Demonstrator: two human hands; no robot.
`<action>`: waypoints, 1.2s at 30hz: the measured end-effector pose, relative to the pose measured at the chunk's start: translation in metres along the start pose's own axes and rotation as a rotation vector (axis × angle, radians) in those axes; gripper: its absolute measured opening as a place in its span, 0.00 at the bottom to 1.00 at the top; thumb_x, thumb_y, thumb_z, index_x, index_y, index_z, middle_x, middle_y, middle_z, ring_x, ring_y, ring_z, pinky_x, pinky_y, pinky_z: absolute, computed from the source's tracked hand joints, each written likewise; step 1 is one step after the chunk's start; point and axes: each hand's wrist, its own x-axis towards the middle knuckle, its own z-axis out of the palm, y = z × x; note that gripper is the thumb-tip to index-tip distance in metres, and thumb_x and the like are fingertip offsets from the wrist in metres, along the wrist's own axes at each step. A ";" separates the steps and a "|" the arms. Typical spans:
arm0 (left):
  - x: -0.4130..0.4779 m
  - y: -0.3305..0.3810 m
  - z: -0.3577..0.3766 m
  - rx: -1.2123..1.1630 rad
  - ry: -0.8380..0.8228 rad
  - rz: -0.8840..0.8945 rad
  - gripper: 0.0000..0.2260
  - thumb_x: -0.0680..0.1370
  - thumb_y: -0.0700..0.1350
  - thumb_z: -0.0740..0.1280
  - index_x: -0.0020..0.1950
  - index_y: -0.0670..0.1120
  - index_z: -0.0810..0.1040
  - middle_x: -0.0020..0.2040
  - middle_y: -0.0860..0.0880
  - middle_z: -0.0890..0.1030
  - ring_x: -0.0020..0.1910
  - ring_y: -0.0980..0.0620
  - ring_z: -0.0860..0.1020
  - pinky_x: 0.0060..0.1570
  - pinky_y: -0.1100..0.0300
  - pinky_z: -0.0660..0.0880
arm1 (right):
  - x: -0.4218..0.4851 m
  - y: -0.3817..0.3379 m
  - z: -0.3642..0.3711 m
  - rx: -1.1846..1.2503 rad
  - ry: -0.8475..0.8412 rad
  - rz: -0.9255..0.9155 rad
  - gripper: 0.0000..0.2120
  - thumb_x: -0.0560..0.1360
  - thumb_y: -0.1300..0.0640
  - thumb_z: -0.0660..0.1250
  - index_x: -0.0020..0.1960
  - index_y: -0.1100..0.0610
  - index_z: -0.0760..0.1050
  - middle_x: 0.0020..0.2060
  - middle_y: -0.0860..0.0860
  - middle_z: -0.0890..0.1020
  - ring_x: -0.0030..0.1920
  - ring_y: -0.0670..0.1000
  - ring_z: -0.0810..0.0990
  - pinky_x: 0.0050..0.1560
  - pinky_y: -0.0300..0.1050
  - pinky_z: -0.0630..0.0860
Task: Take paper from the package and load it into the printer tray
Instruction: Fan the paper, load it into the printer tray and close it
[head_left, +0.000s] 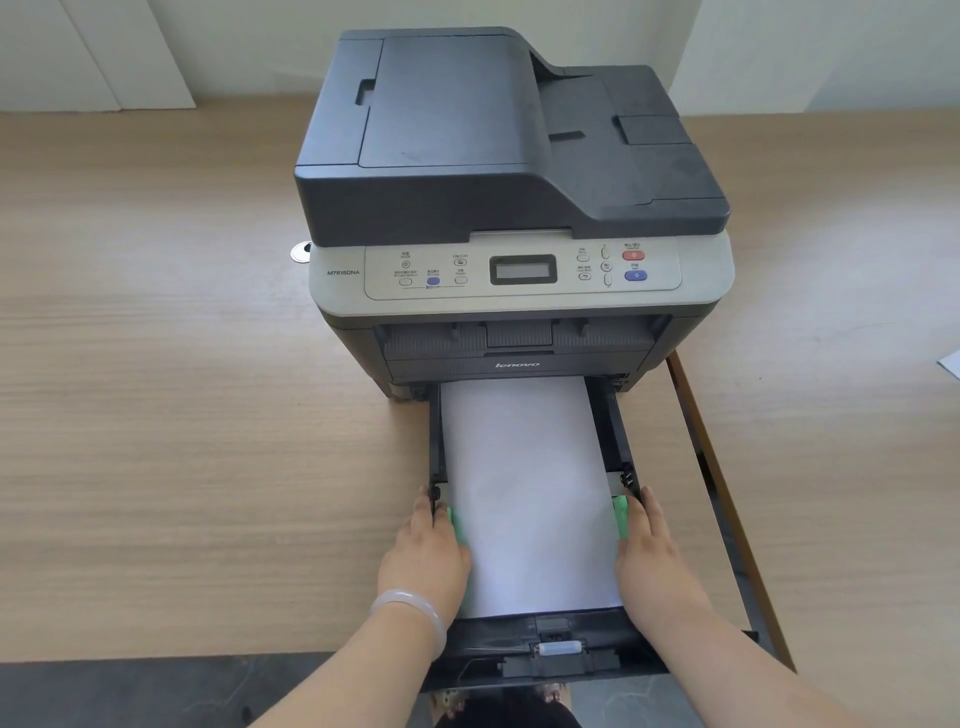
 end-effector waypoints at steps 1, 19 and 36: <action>0.000 0.000 -0.001 -0.005 -0.003 0.013 0.21 0.78 0.38 0.50 0.71 0.41 0.62 0.77 0.40 0.53 0.72 0.45 0.62 0.64 0.54 0.68 | 0.000 0.001 -0.001 -0.001 -0.003 -0.006 0.29 0.79 0.62 0.53 0.77 0.56 0.47 0.77 0.55 0.49 0.75 0.58 0.52 0.72 0.53 0.56; -0.014 0.000 0.005 0.386 0.011 0.398 0.28 0.79 0.59 0.43 0.76 0.51 0.38 0.77 0.51 0.34 0.75 0.49 0.35 0.68 0.43 0.29 | -0.019 -0.006 -0.004 -0.561 -0.036 -0.430 0.29 0.79 0.43 0.46 0.77 0.47 0.43 0.77 0.47 0.43 0.75 0.48 0.38 0.71 0.52 0.32; -0.041 -0.020 -0.013 0.310 -0.183 0.599 0.48 0.64 0.78 0.43 0.76 0.52 0.38 0.77 0.48 0.35 0.75 0.52 0.35 0.71 0.51 0.33 | -0.042 0.014 -0.039 -0.558 -0.311 -0.604 0.43 0.66 0.22 0.44 0.75 0.39 0.44 0.77 0.40 0.47 0.74 0.40 0.38 0.68 0.39 0.25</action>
